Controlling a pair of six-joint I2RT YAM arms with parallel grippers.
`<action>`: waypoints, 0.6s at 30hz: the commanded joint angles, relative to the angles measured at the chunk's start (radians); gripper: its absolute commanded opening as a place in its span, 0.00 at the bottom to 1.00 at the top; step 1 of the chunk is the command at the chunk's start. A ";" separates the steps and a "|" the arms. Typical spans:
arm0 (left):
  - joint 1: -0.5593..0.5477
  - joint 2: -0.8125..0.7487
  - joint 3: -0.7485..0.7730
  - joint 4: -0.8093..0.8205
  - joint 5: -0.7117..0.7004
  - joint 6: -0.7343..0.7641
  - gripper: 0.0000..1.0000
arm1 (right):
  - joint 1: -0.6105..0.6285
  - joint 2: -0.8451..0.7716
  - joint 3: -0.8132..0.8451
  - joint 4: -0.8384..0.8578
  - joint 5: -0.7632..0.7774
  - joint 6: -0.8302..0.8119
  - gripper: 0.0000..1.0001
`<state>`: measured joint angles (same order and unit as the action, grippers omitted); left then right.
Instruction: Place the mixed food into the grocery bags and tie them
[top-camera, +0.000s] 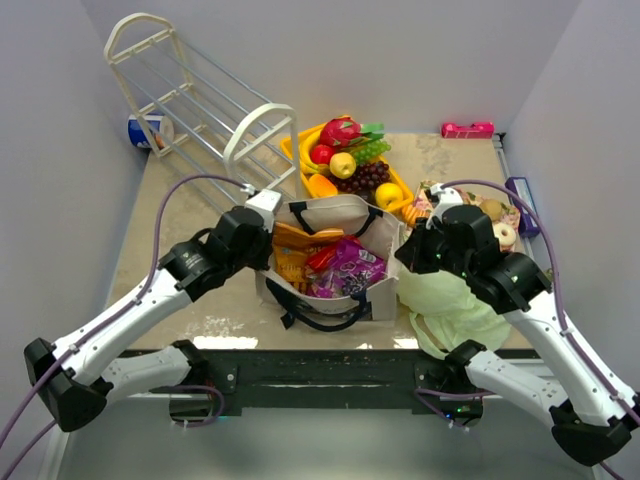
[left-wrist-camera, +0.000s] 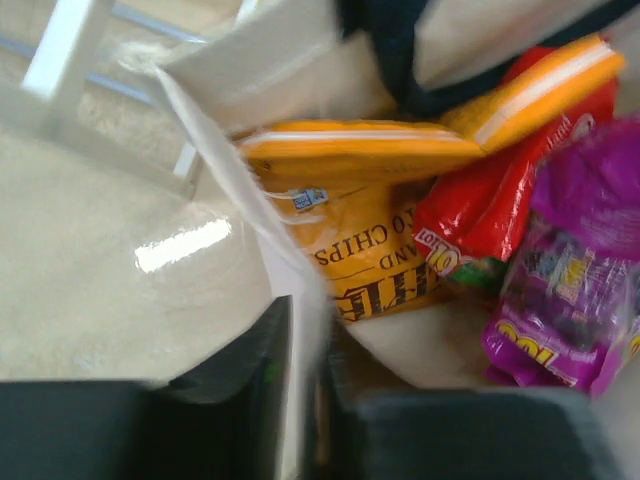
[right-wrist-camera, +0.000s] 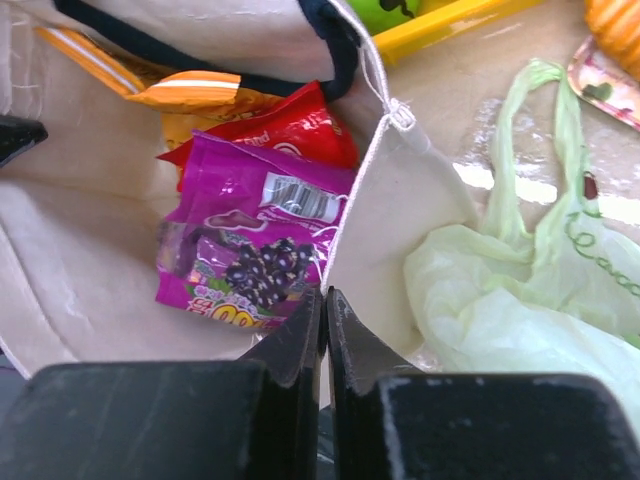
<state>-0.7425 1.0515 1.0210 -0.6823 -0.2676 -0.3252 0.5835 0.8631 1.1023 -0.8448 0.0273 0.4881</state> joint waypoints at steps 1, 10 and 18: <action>0.005 -0.132 -0.045 0.095 -0.039 -0.100 0.00 | 0.001 -0.009 -0.021 0.093 -0.112 0.015 0.00; 0.005 -0.447 -0.168 0.050 -0.340 -0.276 0.00 | 0.059 0.048 -0.039 0.234 -0.188 0.058 0.00; 0.009 -0.398 -0.185 0.085 -0.495 -0.147 0.00 | 0.205 0.226 0.033 0.392 -0.127 0.081 0.00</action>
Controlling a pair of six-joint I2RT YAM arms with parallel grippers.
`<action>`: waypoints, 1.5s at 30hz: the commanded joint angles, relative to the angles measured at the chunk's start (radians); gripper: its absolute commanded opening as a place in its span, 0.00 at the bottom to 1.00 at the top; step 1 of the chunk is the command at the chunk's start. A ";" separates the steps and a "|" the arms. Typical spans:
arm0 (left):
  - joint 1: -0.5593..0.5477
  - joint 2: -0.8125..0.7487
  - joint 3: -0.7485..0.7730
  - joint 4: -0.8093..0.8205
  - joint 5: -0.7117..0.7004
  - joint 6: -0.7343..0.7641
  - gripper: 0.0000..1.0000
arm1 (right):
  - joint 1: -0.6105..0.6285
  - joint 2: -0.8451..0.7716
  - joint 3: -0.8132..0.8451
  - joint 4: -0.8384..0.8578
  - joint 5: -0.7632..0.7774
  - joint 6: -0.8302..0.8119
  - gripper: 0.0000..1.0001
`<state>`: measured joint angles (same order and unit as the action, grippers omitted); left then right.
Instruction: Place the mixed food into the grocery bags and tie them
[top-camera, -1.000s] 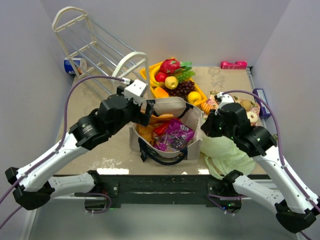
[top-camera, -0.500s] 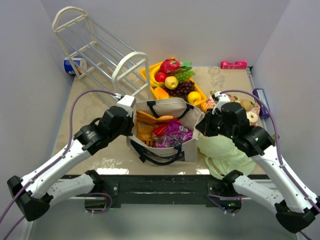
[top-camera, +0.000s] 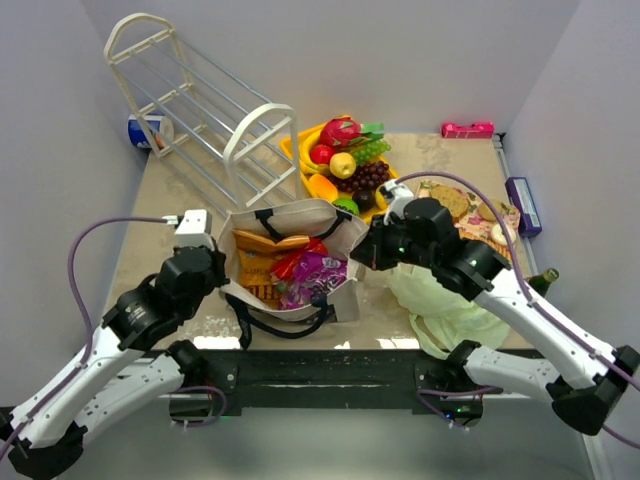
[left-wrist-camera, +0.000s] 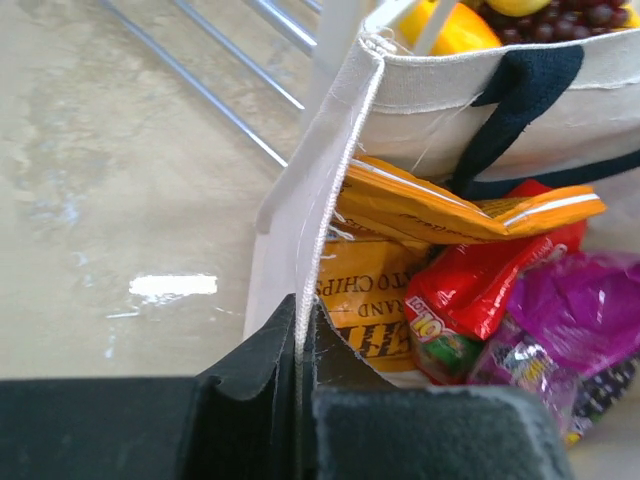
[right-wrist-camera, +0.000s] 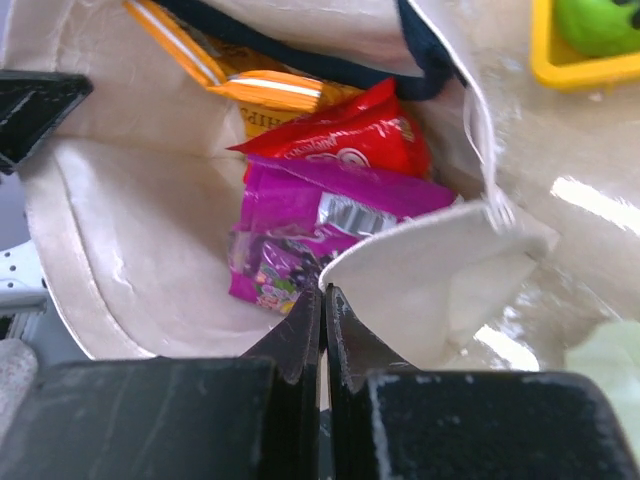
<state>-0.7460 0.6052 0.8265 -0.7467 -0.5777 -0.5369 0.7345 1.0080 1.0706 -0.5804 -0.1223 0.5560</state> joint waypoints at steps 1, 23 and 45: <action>0.032 0.082 0.011 0.164 -0.191 0.089 0.00 | 0.065 0.104 0.092 0.140 0.027 0.015 0.00; 0.793 0.462 0.197 0.532 0.258 0.397 0.00 | 0.187 0.564 0.420 0.336 0.038 -0.016 0.00; 1.169 0.809 0.511 0.500 0.434 0.308 0.00 | 0.417 0.886 0.787 0.314 0.076 0.001 0.08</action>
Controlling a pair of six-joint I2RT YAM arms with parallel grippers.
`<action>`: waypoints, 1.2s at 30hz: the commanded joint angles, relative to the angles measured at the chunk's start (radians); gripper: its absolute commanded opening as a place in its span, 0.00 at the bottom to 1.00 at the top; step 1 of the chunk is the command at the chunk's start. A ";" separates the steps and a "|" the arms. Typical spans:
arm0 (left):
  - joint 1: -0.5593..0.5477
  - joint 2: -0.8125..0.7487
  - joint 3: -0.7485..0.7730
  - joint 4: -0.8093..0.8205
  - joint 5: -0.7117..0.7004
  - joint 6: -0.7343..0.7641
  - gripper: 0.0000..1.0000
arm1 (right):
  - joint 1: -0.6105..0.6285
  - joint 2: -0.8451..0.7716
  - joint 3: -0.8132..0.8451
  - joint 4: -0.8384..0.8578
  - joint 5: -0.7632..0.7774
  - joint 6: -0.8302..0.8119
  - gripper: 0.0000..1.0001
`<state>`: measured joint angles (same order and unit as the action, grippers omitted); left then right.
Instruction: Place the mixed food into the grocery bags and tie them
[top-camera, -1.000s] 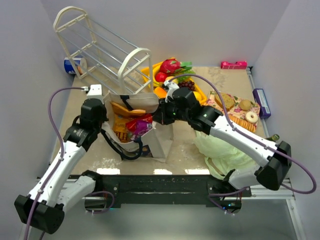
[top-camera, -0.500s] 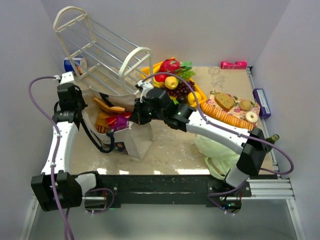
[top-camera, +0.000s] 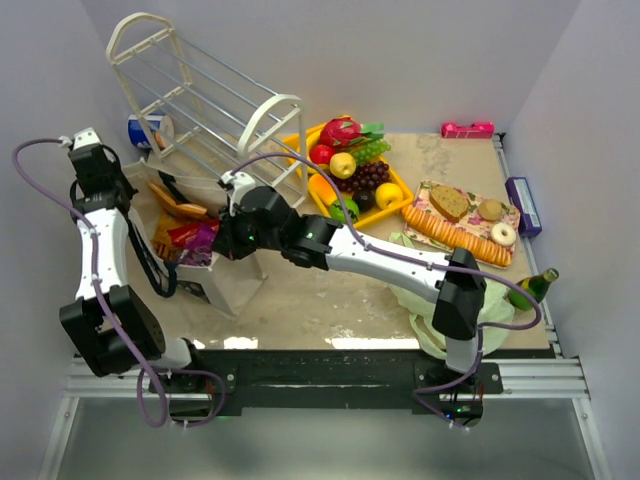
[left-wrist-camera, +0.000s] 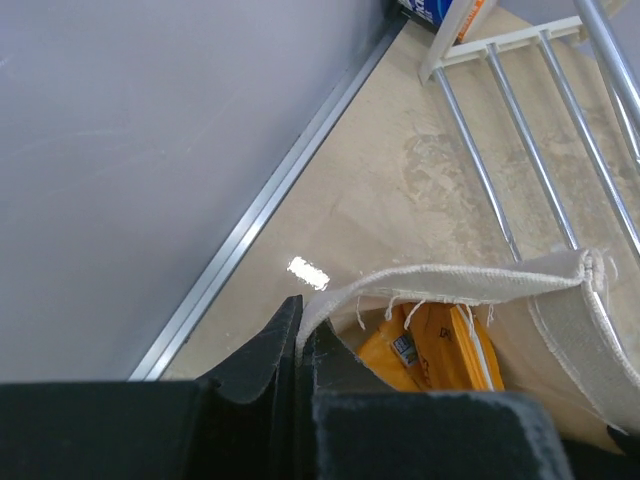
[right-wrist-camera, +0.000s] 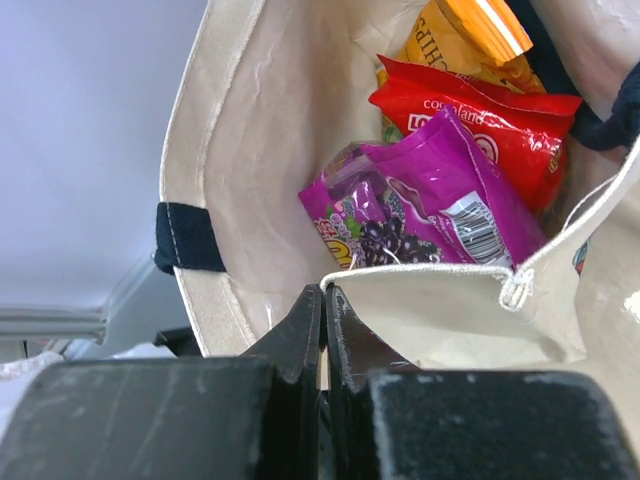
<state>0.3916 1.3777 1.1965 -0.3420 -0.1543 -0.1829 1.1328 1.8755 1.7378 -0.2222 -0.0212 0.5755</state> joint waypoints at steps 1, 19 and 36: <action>0.032 0.047 0.158 0.072 0.016 -0.043 0.00 | 0.021 0.023 0.129 -0.057 -0.025 -0.026 0.15; -0.630 -0.183 0.161 0.050 -0.244 0.118 0.99 | -0.232 -0.764 -0.377 -0.649 0.351 -0.114 0.99; -1.392 -0.178 0.063 0.233 -0.387 0.142 0.98 | -0.458 -0.889 -0.724 -0.901 0.425 0.087 0.99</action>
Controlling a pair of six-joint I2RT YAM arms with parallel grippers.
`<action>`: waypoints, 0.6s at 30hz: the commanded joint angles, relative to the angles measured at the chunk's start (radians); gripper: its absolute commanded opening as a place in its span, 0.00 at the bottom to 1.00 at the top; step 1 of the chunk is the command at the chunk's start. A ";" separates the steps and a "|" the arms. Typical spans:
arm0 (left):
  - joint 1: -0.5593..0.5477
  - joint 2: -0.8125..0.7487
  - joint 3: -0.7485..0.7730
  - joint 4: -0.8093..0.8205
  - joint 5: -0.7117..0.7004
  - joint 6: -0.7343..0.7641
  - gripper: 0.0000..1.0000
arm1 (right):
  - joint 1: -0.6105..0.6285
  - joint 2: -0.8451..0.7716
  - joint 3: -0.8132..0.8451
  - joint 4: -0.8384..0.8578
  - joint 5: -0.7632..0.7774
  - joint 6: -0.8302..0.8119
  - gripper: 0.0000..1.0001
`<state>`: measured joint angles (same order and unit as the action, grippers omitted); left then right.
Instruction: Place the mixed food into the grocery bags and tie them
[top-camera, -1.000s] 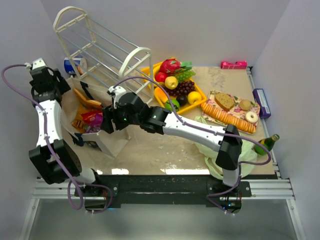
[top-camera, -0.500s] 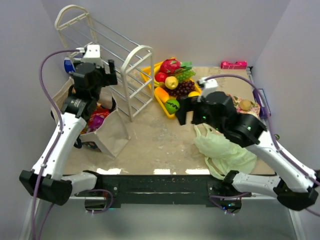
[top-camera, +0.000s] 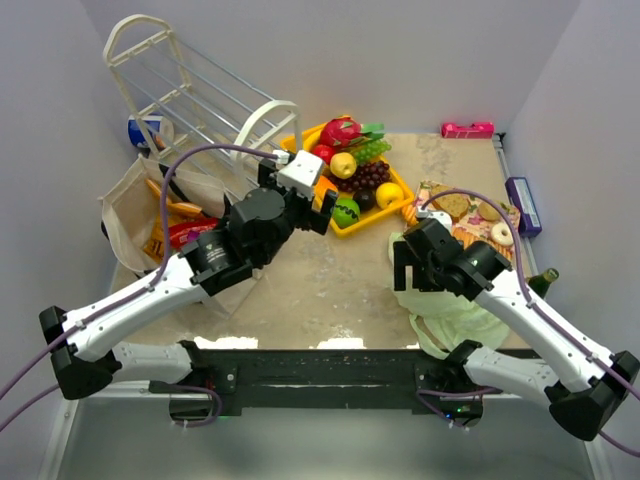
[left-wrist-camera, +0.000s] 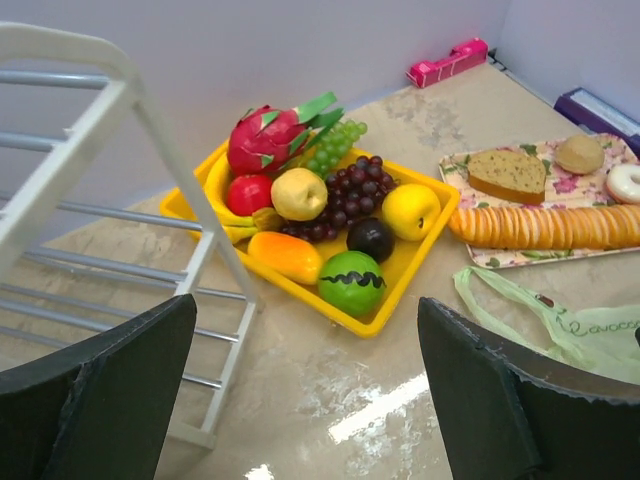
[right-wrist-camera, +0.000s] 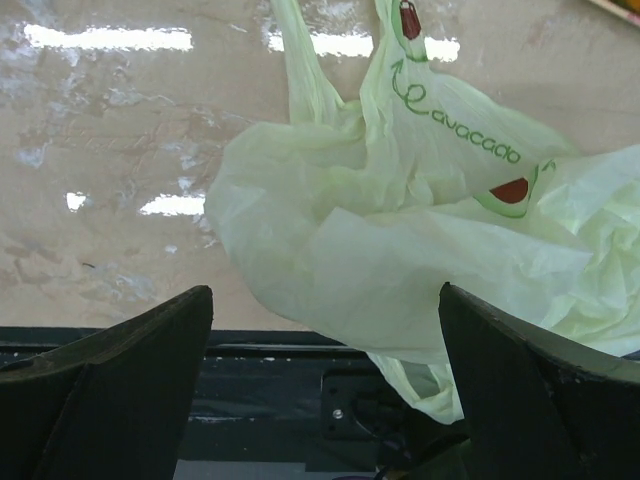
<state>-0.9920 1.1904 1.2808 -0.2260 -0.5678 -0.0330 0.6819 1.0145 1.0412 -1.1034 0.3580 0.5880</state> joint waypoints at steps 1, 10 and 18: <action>-0.007 0.012 -0.026 0.132 0.081 -0.005 0.98 | -0.008 -0.025 -0.035 -0.016 0.070 0.078 0.99; 0.007 0.100 0.000 0.142 0.496 -0.016 1.00 | -0.013 0.059 -0.010 0.100 0.055 0.007 0.66; 0.075 0.020 -0.130 0.160 0.847 0.070 1.00 | -0.009 0.052 -0.007 0.335 -0.297 -0.034 0.00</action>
<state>-0.9691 1.2850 1.2285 -0.1307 0.0322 -0.0048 0.6708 1.0794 1.0142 -0.9524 0.2829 0.5800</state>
